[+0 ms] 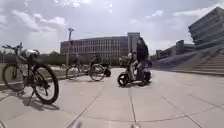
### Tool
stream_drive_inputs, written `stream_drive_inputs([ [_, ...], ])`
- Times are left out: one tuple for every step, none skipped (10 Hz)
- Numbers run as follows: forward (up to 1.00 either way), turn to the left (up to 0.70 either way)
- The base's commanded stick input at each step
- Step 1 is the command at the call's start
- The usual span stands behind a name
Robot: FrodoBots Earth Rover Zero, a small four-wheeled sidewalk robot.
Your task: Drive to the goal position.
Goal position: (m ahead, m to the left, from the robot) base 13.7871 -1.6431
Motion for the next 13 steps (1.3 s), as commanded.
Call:
stream_drive_inputs([
  [0.07, -0.15],
  [0.07, -0.15],
  [0.08, -0.16],
  [0.07, -0.15],
  [0.07, -0.15],
  [0.08, -0.16],
  [0.08, -0.16],
  [0.12, -0.24],
  [0.42, -0.57],
  [0.99, -0.40],
  [0.99, -0.40],
  [0.99, -0.40],
  [0.99, -0.40],
])
